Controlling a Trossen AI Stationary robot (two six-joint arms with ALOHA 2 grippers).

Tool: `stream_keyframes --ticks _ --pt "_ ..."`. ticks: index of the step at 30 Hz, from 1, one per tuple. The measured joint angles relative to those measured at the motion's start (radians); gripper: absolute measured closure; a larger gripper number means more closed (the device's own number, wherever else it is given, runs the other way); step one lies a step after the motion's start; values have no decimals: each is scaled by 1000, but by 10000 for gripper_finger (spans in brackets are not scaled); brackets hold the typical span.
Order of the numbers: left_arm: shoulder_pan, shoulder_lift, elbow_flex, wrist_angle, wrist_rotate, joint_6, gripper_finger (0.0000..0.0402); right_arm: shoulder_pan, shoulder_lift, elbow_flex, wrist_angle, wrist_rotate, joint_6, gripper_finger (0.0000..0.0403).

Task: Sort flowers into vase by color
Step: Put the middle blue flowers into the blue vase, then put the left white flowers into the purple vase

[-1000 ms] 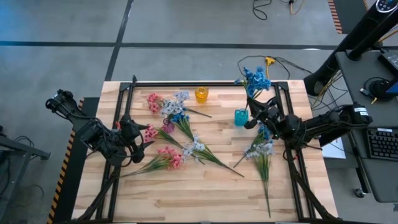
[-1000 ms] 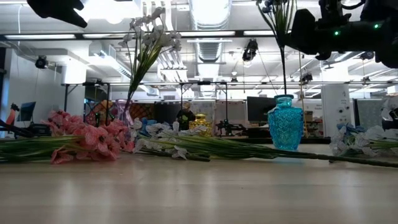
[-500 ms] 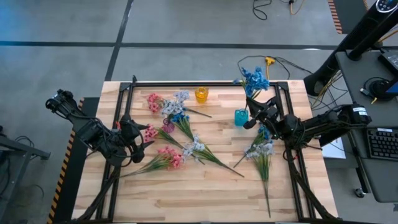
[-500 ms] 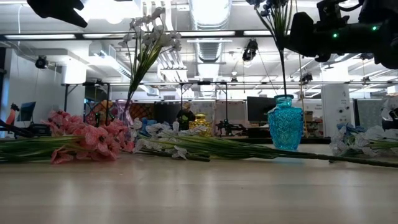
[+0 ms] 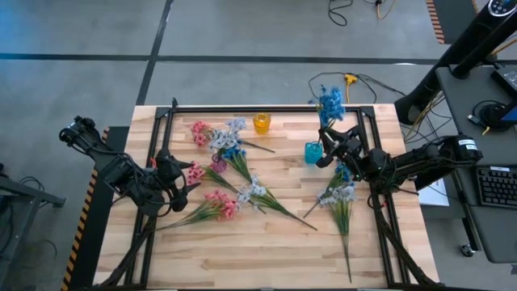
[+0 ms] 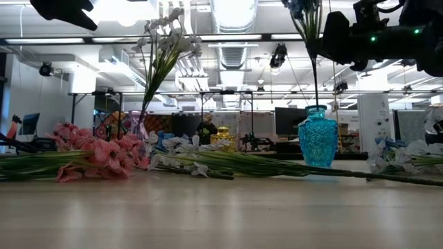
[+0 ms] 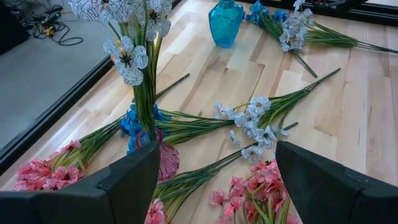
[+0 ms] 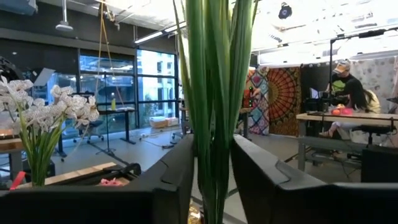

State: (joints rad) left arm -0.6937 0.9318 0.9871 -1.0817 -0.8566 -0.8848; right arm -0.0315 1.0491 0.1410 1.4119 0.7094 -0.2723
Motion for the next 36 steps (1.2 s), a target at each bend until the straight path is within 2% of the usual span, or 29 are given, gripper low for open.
stream_keyframes --ticks 7,20,26,36 --pt "0 0 0 0 0 0 100 0 0 0 -26 35 17 254" --pt "0 0 0 5 2 -15 100 28 -2 0 -25 48 39 203" --pt "0 0 0 26 -69 -60 100 100 -2 21 -104 201 37 183" --pt "0 25 0 48 -70 -77 100 226 -2 159 -366 502 0 152"
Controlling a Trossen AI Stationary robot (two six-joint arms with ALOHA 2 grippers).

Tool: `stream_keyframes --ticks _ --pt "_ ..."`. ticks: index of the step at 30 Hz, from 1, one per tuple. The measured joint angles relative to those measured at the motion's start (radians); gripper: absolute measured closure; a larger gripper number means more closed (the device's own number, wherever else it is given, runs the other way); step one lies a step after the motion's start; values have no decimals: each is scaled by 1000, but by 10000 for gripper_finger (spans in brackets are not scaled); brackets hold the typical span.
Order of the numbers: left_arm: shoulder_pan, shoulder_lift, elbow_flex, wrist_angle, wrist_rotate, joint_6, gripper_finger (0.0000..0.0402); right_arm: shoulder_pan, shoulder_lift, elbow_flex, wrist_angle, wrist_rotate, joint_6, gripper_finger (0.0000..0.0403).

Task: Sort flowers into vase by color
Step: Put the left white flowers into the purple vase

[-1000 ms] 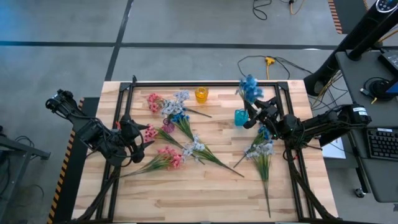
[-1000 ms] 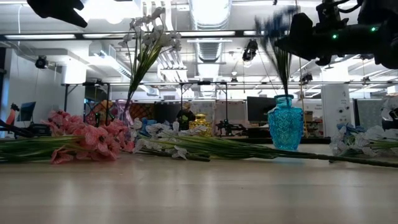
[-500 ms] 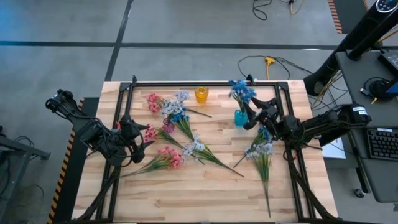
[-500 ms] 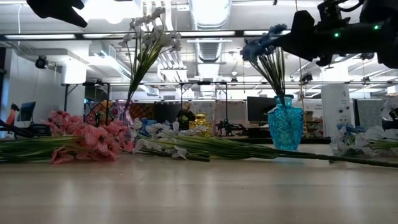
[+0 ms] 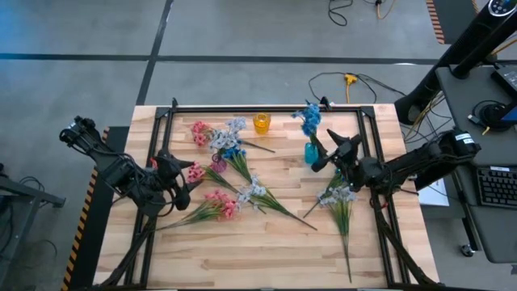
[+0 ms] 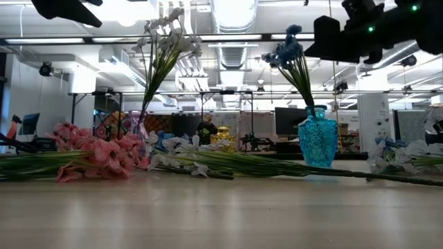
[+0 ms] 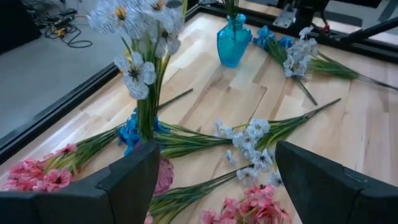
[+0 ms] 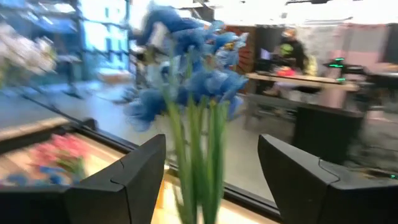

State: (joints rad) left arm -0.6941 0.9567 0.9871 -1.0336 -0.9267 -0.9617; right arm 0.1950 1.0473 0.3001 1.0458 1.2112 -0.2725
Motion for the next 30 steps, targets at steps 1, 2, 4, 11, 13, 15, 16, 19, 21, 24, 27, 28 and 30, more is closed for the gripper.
stream_keyframes --ticks 1,2,4,11,13,15,16,19,21,24,27,28,30 --pt "0 8 0 1 1 -2 100 10 0 18 -39 36 -1 150" --pt "0 16 0 2 1 -7 100 20 0 36 -82 66 0 148" --pt "0 32 0 2 7 -18 100 37 0 71 -162 100 18 146" --pt "-1 86 0 2 104 -50 100 95 0 159 -380 165 122 144" --pt "-4 104 0 2 148 -53 100 126 0 170 -411 187 141 143" --pt "-9 120 0 2 189 -54 100 159 0 172 -412 214 154 143" --pt "-12 129 0 2 205 -58 100 176 0 173 -412 230 162 143" --pt "-19 152 0 1 258 -80 100 217 0 177 -412 265 171 144" --pt "-25 168 0 1 295 -94 100 242 0 184 -412 265 188 147" --pt "-38 200 0 2 339 -105 100 276 0 190 -413 226 230 151" --pt "-52 238 0 2 358 -119 100 306 2 201 -415 155 263 156" --pt "-56 250 0 4 366 -122 100 313 4 205 -415 121 277 157" --pt "-65 275 0 18 374 -122 100 325 11 214 -427 55 309 160"
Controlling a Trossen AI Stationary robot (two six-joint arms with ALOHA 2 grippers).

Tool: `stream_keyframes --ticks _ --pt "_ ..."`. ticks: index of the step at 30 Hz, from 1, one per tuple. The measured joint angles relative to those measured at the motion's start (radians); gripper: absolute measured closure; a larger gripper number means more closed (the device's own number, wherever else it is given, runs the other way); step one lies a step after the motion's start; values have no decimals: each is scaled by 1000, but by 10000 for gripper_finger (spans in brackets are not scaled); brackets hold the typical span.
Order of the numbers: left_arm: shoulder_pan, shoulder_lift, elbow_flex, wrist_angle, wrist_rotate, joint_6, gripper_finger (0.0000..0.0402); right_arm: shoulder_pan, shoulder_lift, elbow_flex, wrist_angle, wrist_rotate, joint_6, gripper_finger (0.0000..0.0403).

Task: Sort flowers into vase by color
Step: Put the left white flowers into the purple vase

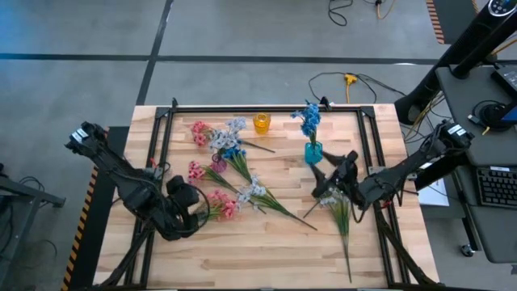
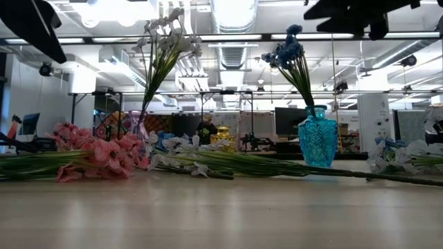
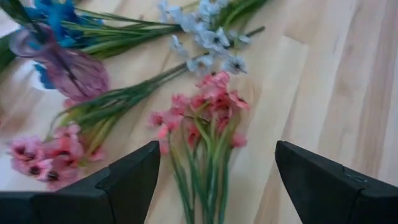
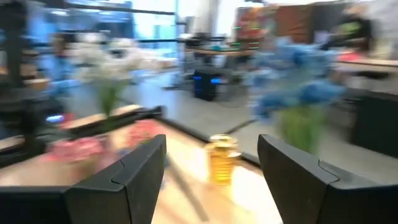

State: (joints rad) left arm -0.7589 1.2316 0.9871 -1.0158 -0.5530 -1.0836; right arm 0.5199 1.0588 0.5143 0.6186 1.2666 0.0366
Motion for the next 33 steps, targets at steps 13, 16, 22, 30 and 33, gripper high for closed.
stream_keyframes --ticks 13,16,22,30,33 --pt "-17 99 0 119 67 31 100 6 150 254 -571 -370 347 165" --pt "-34 111 0 183 64 74 100 6 191 320 -701 -449 401 164" --pt "-83 141 0 368 24 200 100 6 265 399 -831 -566 451 158" --pt "-111 167 0 442 -119 240 100 -17 363 442 -851 -664 454 133" --pt "-112 180 0 469 -146 253 100 -42 398 448 -845 -720 454 120"
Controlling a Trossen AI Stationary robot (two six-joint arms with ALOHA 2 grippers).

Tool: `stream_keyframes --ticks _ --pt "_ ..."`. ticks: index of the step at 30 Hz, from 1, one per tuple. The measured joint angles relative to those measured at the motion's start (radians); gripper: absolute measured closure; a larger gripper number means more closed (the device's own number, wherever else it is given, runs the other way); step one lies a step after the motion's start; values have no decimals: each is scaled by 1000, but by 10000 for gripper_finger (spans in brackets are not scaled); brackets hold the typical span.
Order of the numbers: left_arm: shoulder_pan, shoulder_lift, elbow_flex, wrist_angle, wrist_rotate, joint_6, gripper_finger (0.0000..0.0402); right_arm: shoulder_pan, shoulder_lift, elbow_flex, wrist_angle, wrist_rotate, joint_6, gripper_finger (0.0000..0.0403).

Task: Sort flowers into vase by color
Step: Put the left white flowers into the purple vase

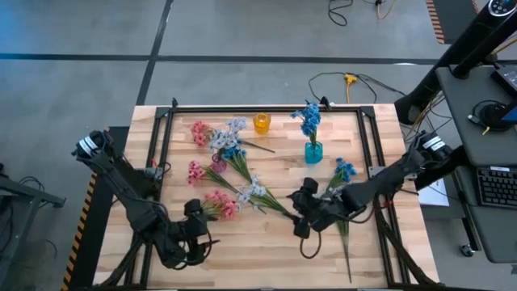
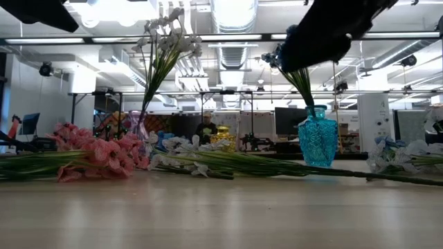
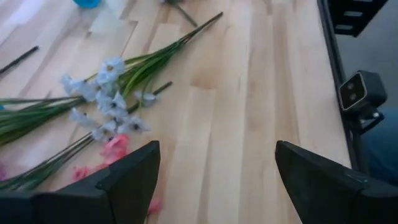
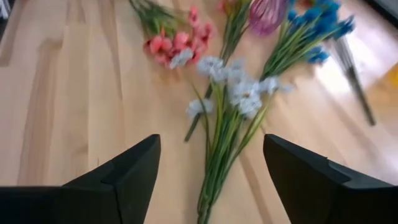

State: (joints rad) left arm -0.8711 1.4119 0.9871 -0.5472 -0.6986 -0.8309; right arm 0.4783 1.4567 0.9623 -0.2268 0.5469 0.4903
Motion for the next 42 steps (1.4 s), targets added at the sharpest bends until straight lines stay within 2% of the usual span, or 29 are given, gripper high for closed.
stream_keyframes --ticks 6,12,17,23,26,31,42 --pt "0 18 -41 168 -6 111 100 -54 89 -1 10 -69 -10 103" --pt "9 -2 -171 379 -46 150 100 -110 197 -2 62 -148 -20 101" --pt "25 -24 -309 684 -48 234 100 -151 264 -2 104 -193 -21 102" --pt "34 -52 -441 1078 -56 457 100 -184 308 -2 143 -215 -32 123" --pt "40 -63 -472 1209 -81 567 100 -190 330 -2 159 -215 -37 140" --pt "45 -107 -496 1253 -149 651 100 -191 350 -3 174 -214 -37 170" --pt "50 -187 -524 1242 -152 639 100 -191 355 -3 188 -210 -27 279"
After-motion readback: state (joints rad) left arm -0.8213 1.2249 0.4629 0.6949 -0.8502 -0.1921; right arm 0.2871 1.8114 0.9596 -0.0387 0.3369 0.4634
